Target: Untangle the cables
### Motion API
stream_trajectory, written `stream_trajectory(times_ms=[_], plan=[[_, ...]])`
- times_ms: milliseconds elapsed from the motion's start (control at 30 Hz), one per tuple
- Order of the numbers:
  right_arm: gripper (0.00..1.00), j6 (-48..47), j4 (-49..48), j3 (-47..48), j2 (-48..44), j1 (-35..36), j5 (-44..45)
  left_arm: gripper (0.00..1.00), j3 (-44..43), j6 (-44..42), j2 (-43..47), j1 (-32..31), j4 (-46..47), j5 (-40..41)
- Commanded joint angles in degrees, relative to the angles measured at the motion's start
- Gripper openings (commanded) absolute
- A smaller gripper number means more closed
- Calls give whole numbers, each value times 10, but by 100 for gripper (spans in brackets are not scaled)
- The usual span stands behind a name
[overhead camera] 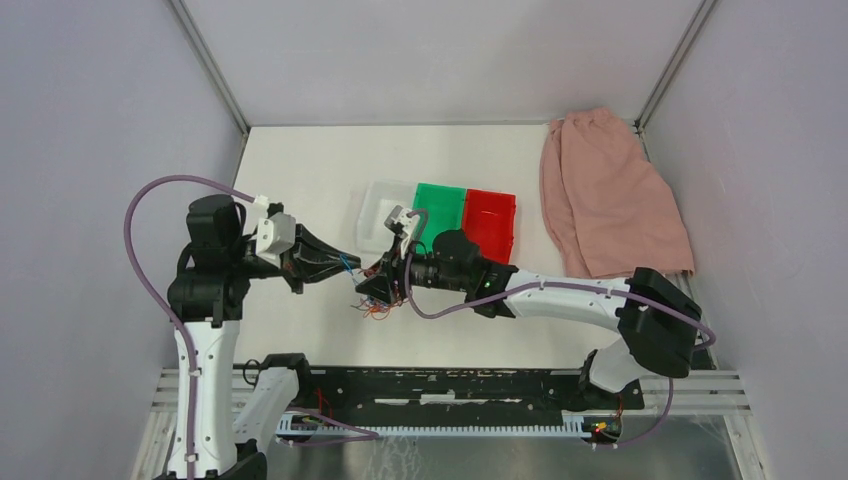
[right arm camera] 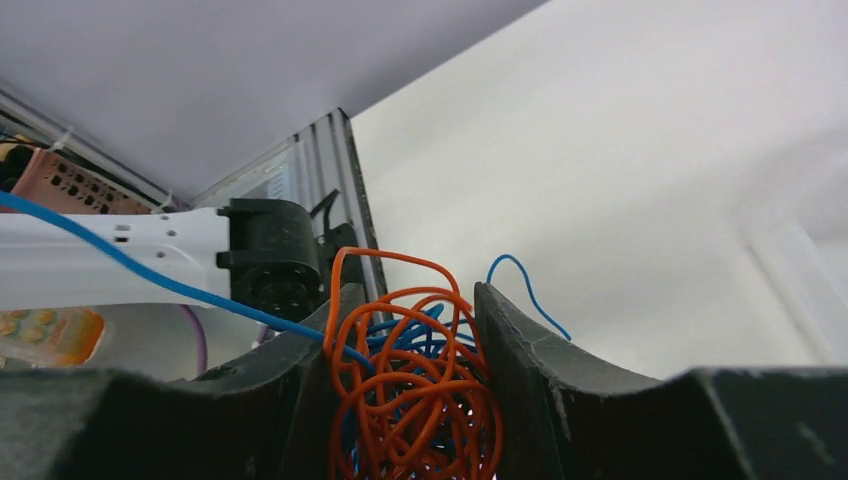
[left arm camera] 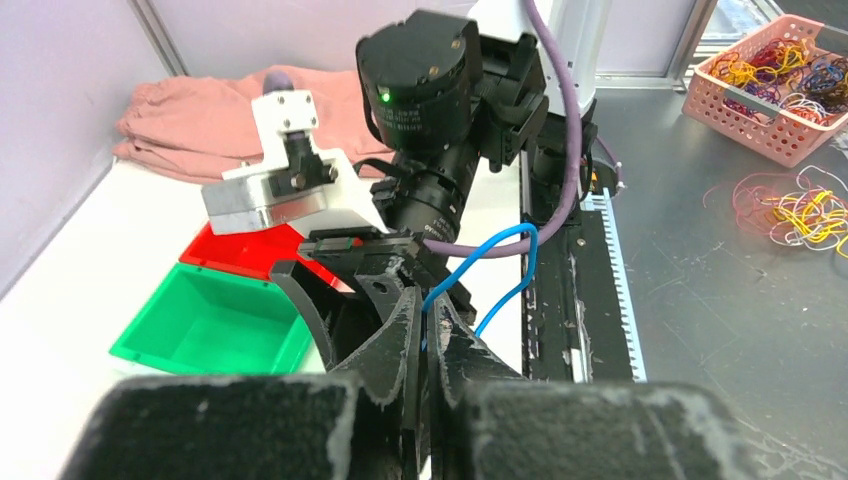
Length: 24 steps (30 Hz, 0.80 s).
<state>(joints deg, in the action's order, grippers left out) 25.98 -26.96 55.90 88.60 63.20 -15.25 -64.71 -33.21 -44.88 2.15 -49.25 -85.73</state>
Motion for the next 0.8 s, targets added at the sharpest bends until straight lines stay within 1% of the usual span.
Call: stream_trajectory(times_ms=[0,200,367,433,500,533,567,600,633,700,767], plan=[[49,22,-37,-41,-48,-21,53,3,-47,32,2,0,14,-29],[48,40,-56,-80,-62,-34,54,3,-53,37,15,0,14,-27],[52,45,-67,-114,-62,-35,67,3,-90,24,8,0,15,-12],[53,52,-82,-132,-59,-35,78,3,-112,35,3,0,35,3],[54,60,-95,-150,-56,-37,86,3,-124,77,2,0,89,24],[55,62,-101,-158,-53,-38,90,3,-124,117,4,0,135,39],[55,66,-104,-166,-51,-38,93,3,-119,168,8,0,192,57],[56,68,-108,-172,-50,-38,96,3,-110,225,12,0,267,90],[55,71,-111,-176,-47,-38,98,3,-100,280,17,0,368,121],[56,77,-114,-184,-42,-38,105,3,-86,342,26,0,473,171],[56,81,-114,-190,-38,-39,112,3,-88,375,23,0,534,209]])
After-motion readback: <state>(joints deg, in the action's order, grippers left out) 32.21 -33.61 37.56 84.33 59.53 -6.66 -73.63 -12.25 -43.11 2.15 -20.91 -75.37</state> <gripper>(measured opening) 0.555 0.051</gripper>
